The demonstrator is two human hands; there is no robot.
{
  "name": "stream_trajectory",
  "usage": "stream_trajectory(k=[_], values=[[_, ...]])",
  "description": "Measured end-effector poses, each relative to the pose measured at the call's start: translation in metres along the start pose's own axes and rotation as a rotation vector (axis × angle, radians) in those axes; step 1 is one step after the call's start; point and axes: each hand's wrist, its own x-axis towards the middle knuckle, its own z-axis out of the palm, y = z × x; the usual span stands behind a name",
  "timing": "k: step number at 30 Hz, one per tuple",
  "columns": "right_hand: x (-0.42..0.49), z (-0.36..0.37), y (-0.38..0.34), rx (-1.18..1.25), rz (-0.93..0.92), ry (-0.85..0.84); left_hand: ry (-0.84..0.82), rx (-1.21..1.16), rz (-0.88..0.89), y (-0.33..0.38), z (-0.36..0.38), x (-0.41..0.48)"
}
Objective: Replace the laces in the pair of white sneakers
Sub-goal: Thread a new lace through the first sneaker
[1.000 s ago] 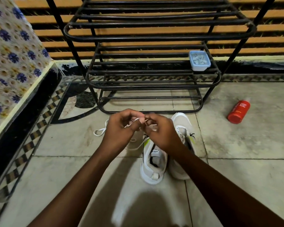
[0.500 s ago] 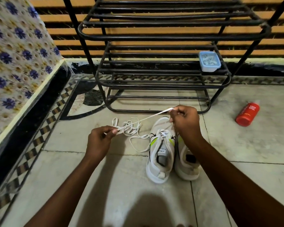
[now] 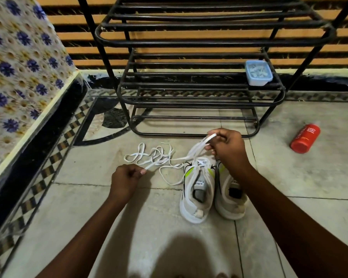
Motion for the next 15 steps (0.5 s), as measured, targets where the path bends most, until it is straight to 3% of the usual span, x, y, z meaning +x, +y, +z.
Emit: stream_trajectory(k=[7, 10, 15], values=[[-0.011, -0.001, 0.017, -0.299, 0.026, -0.041, -0.221, -0.366, -0.032, 0.061, 0.042, -0.015], [-0.02, -0.005, 0.023, -0.489, -0.038, 0.083, -0.306, -0.475, -0.058, 0.089, 0.057, -0.021], [-0.034, -0.011, 0.037, -0.54, -0.03, 0.029, -0.348, -0.574, -0.123, 0.117, 0.084, -0.019]])
